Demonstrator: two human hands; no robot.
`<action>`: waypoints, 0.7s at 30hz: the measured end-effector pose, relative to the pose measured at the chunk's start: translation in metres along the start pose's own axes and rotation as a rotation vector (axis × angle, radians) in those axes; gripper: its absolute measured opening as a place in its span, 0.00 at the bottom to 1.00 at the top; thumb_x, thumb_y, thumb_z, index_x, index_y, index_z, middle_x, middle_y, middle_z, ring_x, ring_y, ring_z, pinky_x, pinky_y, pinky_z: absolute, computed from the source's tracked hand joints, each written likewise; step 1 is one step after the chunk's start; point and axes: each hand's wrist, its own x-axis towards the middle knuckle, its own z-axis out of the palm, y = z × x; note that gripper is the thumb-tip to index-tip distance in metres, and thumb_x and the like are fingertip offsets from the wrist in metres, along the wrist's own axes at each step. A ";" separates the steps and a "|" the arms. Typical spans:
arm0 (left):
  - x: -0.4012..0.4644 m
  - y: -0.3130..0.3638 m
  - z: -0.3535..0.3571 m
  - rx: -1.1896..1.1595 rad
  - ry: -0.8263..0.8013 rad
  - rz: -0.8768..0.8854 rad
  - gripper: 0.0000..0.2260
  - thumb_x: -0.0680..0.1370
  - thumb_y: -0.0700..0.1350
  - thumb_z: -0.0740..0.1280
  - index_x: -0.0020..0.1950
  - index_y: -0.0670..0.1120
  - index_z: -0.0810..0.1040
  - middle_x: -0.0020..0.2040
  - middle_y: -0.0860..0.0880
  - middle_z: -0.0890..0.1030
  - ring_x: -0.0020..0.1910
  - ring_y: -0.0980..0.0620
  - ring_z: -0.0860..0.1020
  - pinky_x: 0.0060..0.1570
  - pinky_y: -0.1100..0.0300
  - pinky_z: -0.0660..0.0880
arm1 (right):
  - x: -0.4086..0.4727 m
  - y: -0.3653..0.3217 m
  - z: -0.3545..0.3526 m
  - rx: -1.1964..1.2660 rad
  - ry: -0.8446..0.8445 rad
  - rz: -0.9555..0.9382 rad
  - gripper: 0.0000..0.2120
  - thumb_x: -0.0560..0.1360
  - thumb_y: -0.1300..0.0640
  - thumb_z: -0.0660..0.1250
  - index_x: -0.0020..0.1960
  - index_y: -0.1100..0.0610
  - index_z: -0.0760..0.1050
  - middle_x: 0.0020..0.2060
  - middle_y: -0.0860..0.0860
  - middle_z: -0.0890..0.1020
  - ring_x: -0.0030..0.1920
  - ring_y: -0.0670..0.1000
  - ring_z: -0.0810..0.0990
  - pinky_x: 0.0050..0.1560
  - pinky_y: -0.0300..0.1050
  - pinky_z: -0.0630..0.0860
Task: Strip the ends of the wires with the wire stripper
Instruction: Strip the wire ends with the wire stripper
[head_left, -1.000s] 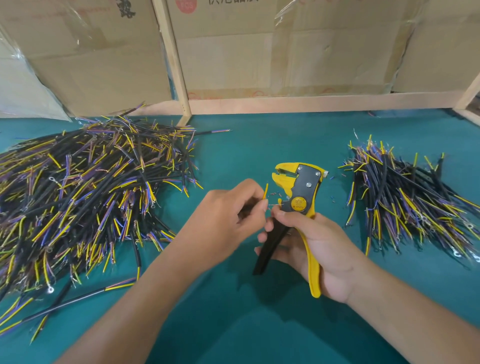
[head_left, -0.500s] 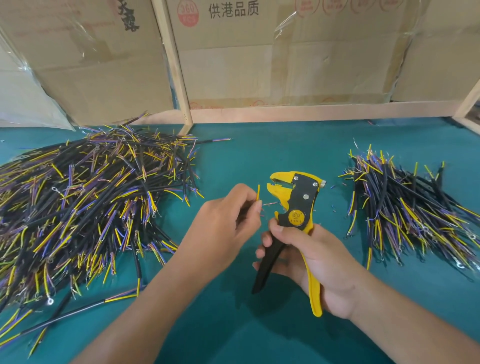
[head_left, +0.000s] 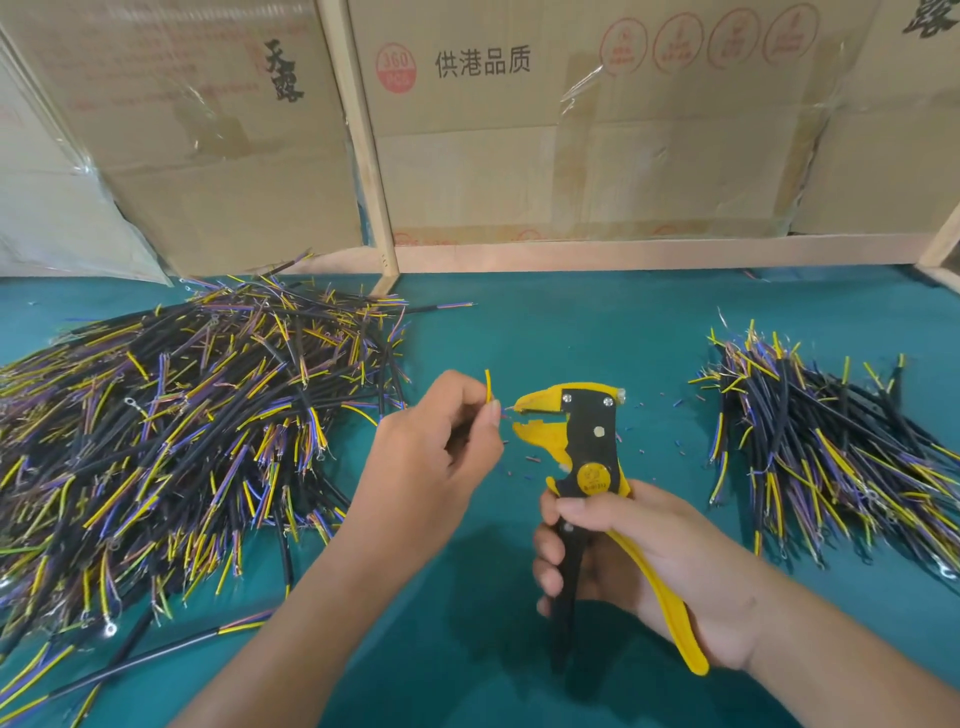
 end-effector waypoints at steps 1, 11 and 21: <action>0.000 0.000 0.000 -0.003 0.001 0.000 0.07 0.79 0.51 0.61 0.41 0.53 0.69 0.28 0.55 0.67 0.26 0.57 0.61 0.28 0.71 0.58 | 0.000 0.001 0.001 -0.005 -0.017 0.006 0.10 0.71 0.57 0.73 0.46 0.61 0.77 0.38 0.60 0.76 0.37 0.60 0.77 0.46 0.58 0.79; 0.000 -0.005 0.001 0.035 0.010 -0.018 0.08 0.81 0.49 0.62 0.42 0.56 0.67 0.30 0.55 0.68 0.27 0.56 0.62 0.28 0.70 0.58 | -0.003 0.002 0.008 0.056 -0.076 0.011 0.10 0.69 0.56 0.74 0.45 0.61 0.78 0.37 0.60 0.76 0.36 0.59 0.77 0.45 0.58 0.78; 0.001 -0.007 0.001 0.025 -0.039 -0.019 0.06 0.81 0.49 0.61 0.44 0.54 0.68 0.29 0.57 0.69 0.27 0.55 0.62 0.28 0.70 0.58 | -0.003 -0.001 0.008 0.050 -0.056 -0.026 0.11 0.69 0.55 0.73 0.45 0.62 0.78 0.37 0.60 0.75 0.36 0.59 0.76 0.45 0.59 0.79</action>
